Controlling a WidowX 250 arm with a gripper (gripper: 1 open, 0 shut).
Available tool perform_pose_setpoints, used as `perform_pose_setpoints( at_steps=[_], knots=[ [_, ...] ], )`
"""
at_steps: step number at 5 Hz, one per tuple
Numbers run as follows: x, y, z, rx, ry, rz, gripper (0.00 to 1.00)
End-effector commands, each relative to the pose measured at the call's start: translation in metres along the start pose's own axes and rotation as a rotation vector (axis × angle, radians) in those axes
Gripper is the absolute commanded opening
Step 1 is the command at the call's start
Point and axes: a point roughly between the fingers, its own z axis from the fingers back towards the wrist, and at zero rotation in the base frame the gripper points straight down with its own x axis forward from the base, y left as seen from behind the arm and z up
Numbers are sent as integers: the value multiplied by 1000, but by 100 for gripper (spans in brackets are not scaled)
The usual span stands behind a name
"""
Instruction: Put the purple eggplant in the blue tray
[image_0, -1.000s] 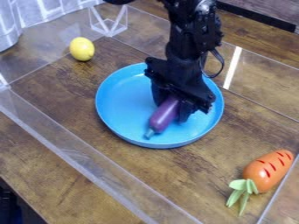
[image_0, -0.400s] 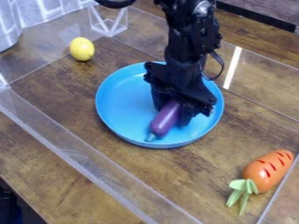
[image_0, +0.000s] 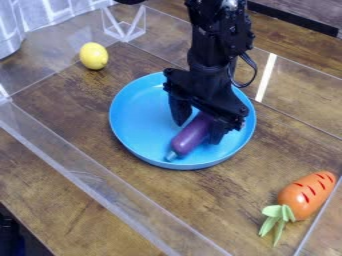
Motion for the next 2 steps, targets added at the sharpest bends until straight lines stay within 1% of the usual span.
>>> perform_pose_setpoints(
  at_steps=[1,2],
  knots=[
    [22,0,46,-22,-121,11,100],
    [35,12,77,-22,-157,38,100]
  ],
)
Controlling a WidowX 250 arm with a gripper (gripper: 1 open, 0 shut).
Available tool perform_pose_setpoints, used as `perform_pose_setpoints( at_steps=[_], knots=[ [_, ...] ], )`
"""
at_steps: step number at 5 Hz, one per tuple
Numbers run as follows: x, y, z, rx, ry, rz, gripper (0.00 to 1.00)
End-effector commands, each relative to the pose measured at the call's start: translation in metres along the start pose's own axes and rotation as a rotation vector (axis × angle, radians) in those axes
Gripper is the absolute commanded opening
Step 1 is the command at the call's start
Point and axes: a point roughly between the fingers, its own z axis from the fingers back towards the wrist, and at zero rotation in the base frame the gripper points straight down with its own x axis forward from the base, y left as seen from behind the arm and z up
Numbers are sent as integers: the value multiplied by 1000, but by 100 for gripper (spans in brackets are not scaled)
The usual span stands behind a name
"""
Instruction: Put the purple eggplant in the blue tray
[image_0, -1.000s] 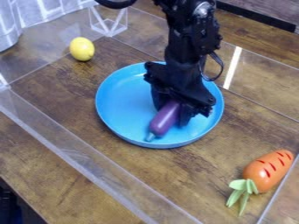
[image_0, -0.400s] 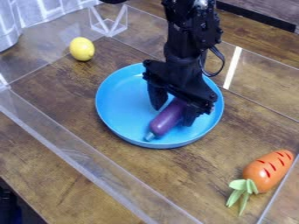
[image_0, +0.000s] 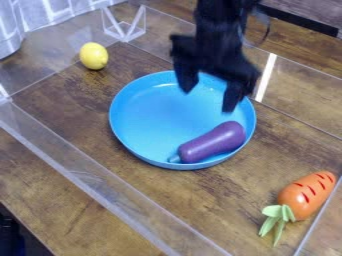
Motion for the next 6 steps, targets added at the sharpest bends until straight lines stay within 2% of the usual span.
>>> perform_pose_setpoints(
  at_steps=[1,2,3,4,6],
  knots=[
    [25,32,45,28,-91,64,100],
    [18,56,51,45,-91,110,100],
    [-4,58,44,38,-88,122,100],
    [-9,49,42,31,-80,88,100],
    [-10,38,31,26,-64,40,100]
  ],
)
